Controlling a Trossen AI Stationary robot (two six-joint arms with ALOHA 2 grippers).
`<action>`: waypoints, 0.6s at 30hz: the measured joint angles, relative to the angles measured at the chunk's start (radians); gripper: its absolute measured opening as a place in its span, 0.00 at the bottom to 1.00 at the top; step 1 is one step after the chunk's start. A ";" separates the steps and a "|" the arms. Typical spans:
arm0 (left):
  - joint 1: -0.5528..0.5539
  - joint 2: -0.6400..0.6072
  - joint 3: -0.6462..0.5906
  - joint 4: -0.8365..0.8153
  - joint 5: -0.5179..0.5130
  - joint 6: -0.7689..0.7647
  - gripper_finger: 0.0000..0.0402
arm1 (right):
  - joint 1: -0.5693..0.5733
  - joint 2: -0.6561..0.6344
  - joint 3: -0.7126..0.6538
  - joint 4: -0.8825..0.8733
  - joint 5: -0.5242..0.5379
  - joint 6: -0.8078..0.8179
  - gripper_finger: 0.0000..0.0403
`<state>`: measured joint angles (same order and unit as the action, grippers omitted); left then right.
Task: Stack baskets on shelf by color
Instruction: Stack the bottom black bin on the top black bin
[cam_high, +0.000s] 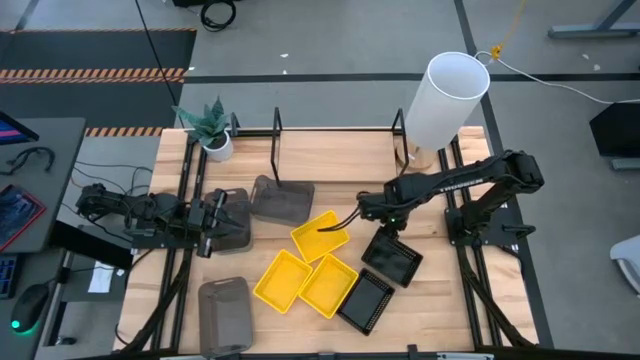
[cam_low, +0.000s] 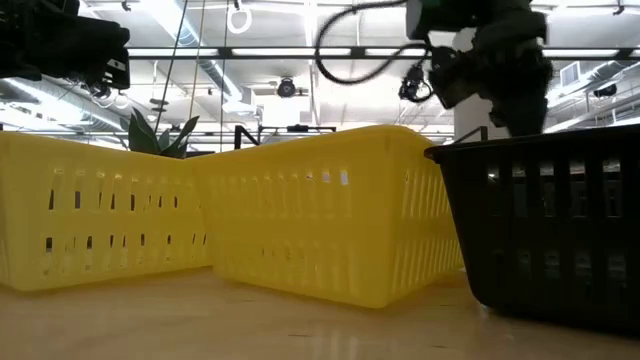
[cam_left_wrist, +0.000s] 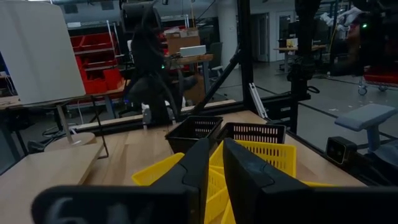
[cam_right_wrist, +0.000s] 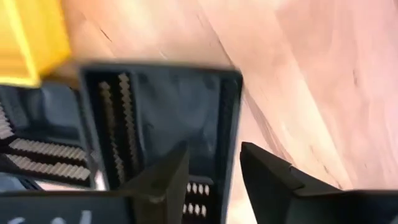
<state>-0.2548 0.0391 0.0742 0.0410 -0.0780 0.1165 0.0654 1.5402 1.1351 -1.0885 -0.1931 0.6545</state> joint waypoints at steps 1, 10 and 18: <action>0.000 0.000 0.000 0.000 0.000 0.000 0.14 | 0.008 0.000 0.009 0.014 0.013 0.006 0.39; 0.000 0.000 0.000 -0.002 0.000 0.000 0.16 | 0.136 0.051 0.032 0.237 0.008 0.130 0.38; 0.000 0.014 0.000 0.004 0.001 0.000 0.14 | 0.242 0.151 0.122 0.214 0.046 0.213 0.38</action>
<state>-0.2548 0.0526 0.0742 0.0447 -0.0775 0.1169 0.3073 1.6907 1.2572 -0.8740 -0.1471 0.8678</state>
